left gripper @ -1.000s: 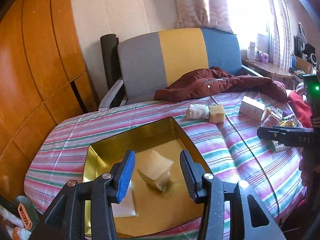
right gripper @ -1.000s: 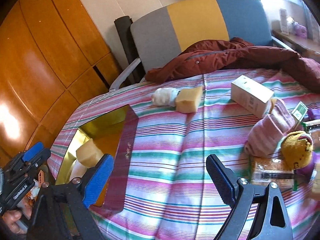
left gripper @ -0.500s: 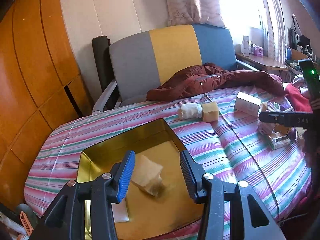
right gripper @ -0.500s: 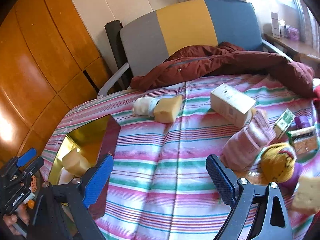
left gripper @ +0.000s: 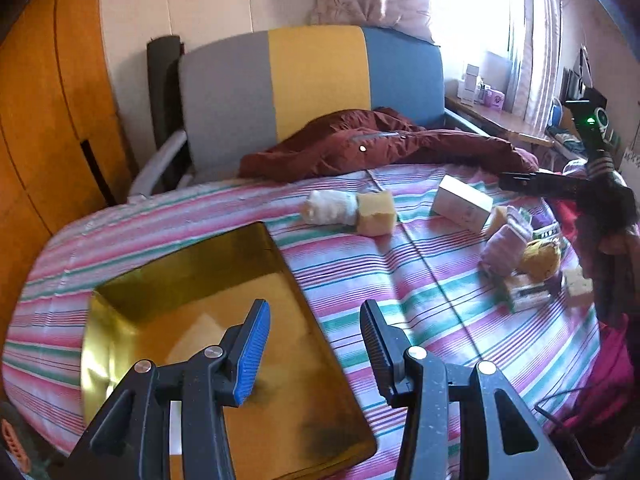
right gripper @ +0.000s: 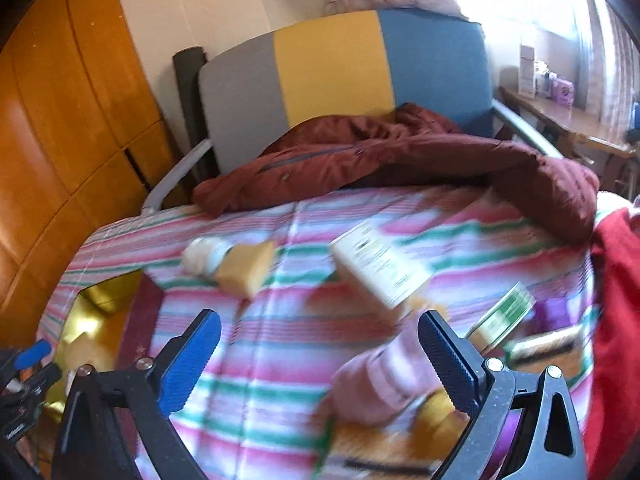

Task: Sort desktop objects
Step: 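Move both grippers back toward the white medicine box and rolled sock, then grasp the white medicine box with the right gripper while the left grasps the rolled sock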

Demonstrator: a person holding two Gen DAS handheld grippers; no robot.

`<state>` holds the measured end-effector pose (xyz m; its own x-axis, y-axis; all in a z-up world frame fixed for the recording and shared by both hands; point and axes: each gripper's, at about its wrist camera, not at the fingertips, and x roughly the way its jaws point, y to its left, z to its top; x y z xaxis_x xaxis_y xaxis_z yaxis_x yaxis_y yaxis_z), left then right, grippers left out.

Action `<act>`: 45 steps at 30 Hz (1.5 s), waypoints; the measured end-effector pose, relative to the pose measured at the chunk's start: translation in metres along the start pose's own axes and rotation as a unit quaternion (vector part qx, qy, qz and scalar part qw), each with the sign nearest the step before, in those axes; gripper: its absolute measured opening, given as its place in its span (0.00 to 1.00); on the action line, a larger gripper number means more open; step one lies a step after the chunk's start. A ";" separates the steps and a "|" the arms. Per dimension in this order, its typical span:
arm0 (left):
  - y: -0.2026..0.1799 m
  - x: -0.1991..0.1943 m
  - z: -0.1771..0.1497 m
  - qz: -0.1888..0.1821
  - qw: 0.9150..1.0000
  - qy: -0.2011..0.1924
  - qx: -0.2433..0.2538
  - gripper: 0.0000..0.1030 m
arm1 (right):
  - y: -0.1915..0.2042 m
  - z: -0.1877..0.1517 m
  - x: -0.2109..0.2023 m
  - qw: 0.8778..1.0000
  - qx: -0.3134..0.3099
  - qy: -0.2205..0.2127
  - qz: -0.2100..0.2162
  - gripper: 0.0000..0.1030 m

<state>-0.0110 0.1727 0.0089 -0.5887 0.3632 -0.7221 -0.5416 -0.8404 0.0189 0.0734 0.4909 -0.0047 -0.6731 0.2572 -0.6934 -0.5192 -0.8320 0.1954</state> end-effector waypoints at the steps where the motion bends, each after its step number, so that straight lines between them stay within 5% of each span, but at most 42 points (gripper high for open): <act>1: 0.000 0.004 0.002 -0.007 1.000 0.004 -0.005 0.46 | -0.006 0.006 0.004 1.000 -0.002 0.001 -0.006 0.97; 12: 0.000 0.050 0.041 -0.051 0.997 0.039 -0.030 0.48 | -0.026 0.035 0.083 0.994 -0.074 0.074 -0.040 0.98; 19: 0.008 0.093 0.075 -0.057 0.995 0.062 -0.052 0.68 | -0.030 0.032 0.119 0.986 -0.112 0.104 -0.068 0.97; 24: 0.006 0.133 0.094 -0.052 0.994 0.085 -0.051 0.77 | -0.034 0.026 0.129 0.984 -0.124 0.114 -0.063 0.73; 30: 0.000 0.170 0.111 -0.058 0.991 0.103 -0.069 0.79 | -0.033 0.023 0.130 0.982 -0.138 0.111 -0.058 0.62; 45: -0.002 0.244 0.128 -0.020 0.986 0.142 -0.083 0.79 | -0.031 0.028 0.124 0.986 -0.128 0.097 -0.050 0.56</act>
<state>-0.2300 0.3145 -0.0787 -0.3647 0.2900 -0.8848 -0.4411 -0.8907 -0.1101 -0.0089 0.5619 -0.0777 -0.4984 0.2660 -0.8251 -0.4120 -0.9101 -0.0446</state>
